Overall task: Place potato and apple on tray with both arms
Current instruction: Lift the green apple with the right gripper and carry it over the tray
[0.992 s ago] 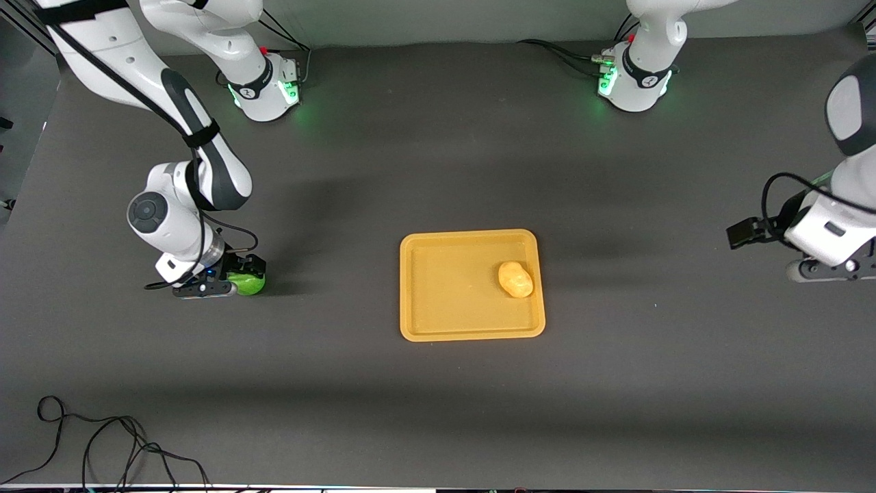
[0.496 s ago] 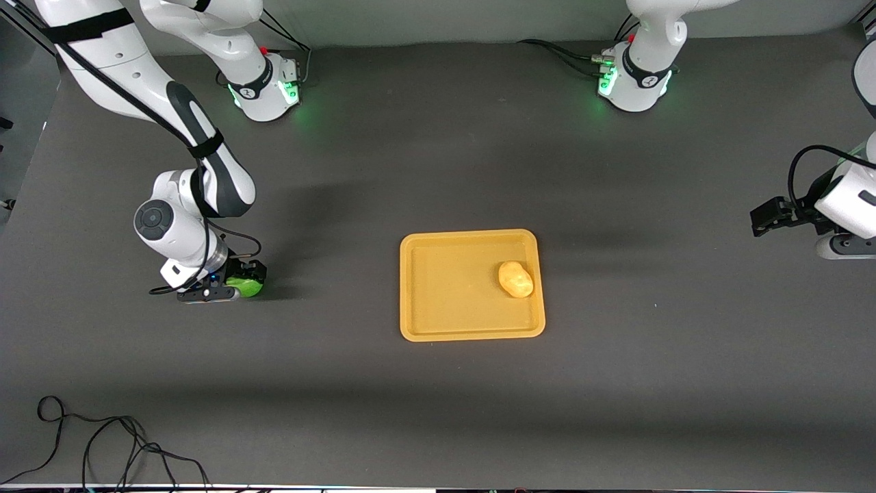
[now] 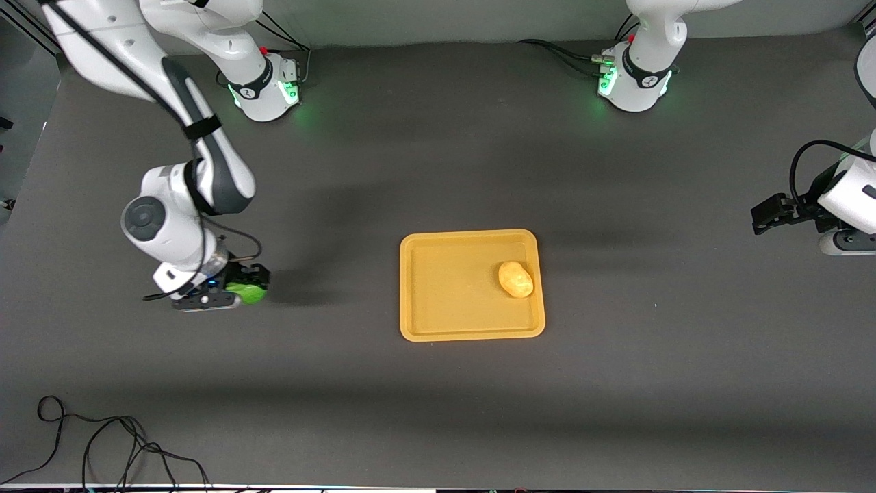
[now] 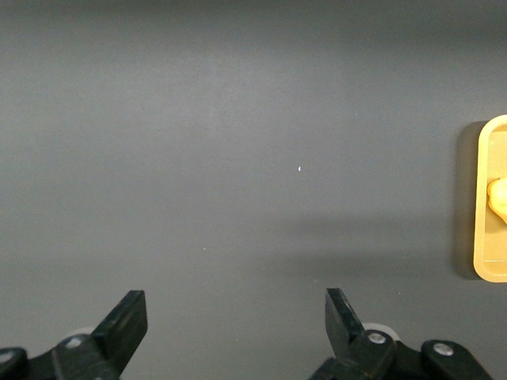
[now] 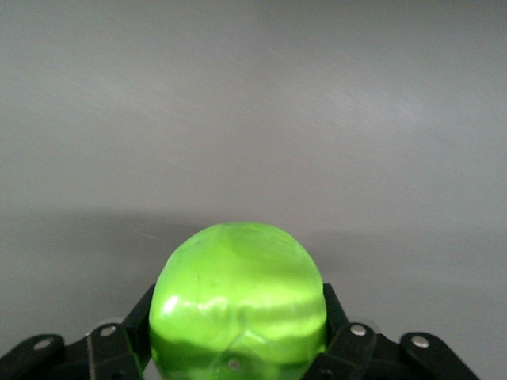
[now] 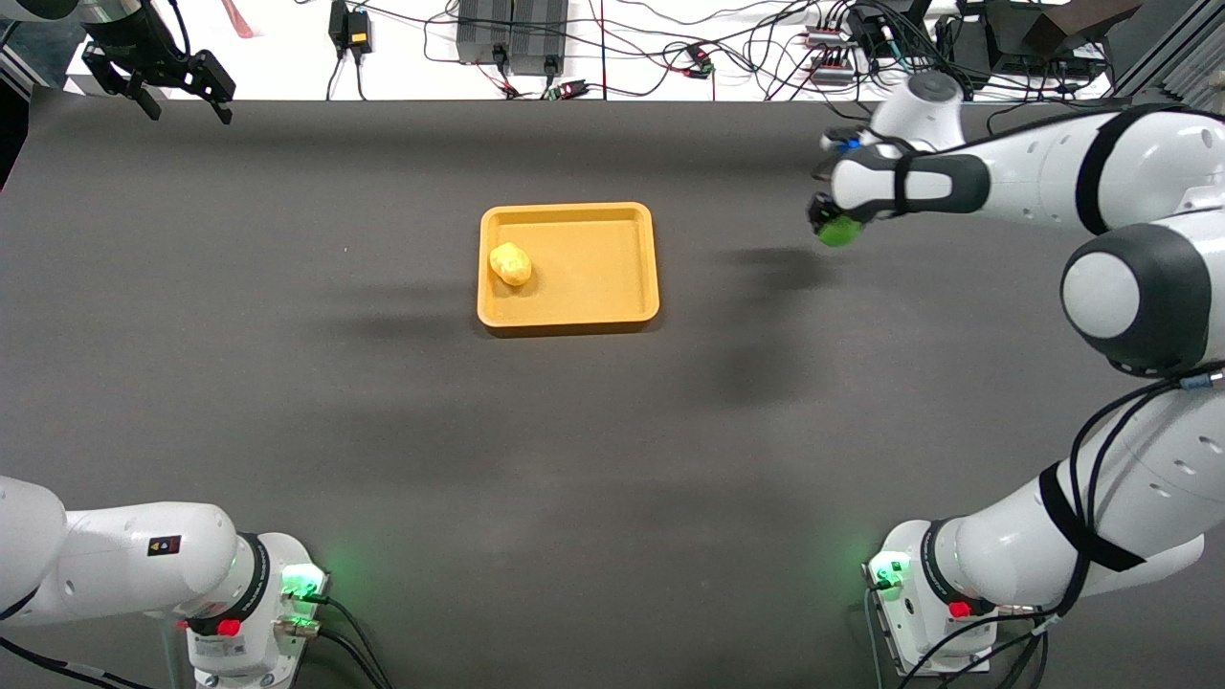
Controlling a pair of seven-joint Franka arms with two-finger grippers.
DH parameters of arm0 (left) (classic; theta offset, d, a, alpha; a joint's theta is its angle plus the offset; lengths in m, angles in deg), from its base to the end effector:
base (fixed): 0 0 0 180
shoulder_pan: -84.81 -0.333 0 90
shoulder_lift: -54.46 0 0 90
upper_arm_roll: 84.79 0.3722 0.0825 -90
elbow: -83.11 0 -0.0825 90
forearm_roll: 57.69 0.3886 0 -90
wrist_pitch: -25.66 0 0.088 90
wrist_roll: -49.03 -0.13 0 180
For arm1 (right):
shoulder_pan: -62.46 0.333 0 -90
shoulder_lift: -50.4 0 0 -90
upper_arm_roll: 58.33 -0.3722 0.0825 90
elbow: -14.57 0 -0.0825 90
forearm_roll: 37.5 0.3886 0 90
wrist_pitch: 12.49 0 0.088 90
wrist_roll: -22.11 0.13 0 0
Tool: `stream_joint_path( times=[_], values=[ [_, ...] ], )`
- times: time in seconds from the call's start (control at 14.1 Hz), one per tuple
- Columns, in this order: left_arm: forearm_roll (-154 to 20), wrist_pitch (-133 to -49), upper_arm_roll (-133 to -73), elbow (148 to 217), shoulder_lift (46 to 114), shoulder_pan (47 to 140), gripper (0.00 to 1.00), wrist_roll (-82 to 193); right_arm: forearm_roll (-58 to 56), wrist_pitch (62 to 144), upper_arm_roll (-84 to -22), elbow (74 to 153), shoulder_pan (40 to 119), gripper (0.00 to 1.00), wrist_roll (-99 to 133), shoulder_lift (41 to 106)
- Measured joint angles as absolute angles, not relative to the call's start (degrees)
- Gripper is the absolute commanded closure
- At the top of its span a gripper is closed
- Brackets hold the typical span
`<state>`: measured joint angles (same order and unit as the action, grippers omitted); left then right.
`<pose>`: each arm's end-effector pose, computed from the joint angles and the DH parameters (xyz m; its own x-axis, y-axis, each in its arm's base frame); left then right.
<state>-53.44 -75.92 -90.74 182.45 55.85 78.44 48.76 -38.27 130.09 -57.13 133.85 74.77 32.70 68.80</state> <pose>0.5785 0.0130 0.5835 0.9998 -0.0122 0.0141 -0.0112 -0.9975 -0.0704 0.6055 0.1193 0.3064 0.9960 0.0207 0.0868 0.0208 -0.9998 -0.0003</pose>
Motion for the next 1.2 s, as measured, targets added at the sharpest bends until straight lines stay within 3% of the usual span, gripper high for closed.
stream_joint_path(
  times=[0.43, 0.92, 1.2],
  values=[
    [-53.5, -75.9, -90.6, 182.5, 55.7, 78.5, 0.0, 48.8, -36.0, 121.6, -57.4, 116.9, 92.5, 0.54, 58.0, 75.4],
    [-53.6, -75.9, -90.5, 183.1, 55.7, 78.7, 0.0, 48.8, -33.0, 116.7, -57.3, 90.3, 103.2, 0.54, 74.2, 95.3],
    [-53.6, -75.9, -90.5, 183.3, 55.7, 78.8, 0.0, 48.8, -34.4, 116.1, -57.3, 85.5, 104.3, 0.54, 74.7, 102.5]
  ],
)
